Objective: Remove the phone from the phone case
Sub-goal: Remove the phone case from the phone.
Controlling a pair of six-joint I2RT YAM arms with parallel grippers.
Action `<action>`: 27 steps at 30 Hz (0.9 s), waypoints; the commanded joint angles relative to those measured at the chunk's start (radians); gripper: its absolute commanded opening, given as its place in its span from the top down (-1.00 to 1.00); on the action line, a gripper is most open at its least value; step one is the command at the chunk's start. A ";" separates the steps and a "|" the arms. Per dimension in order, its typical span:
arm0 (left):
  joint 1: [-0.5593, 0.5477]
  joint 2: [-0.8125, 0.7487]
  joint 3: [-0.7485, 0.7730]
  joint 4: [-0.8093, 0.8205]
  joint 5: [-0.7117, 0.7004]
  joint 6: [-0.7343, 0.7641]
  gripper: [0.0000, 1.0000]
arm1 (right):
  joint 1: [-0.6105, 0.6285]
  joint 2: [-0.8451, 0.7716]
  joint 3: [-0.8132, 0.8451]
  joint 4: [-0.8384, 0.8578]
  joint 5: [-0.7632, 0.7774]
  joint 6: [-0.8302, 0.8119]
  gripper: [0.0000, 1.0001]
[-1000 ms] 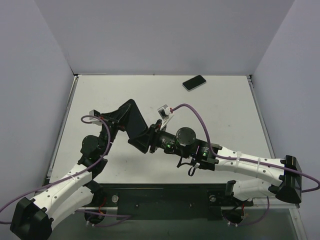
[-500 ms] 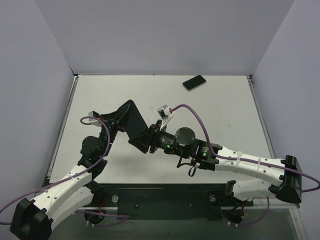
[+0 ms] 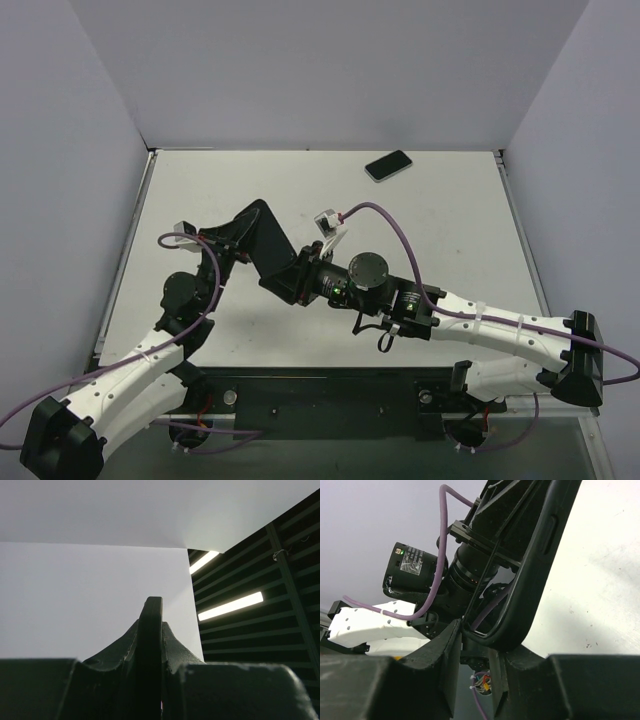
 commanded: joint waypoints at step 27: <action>-0.002 -0.056 0.247 0.114 0.168 -0.199 1.00 | -0.215 0.107 -0.137 0.016 -0.097 -0.714 1.00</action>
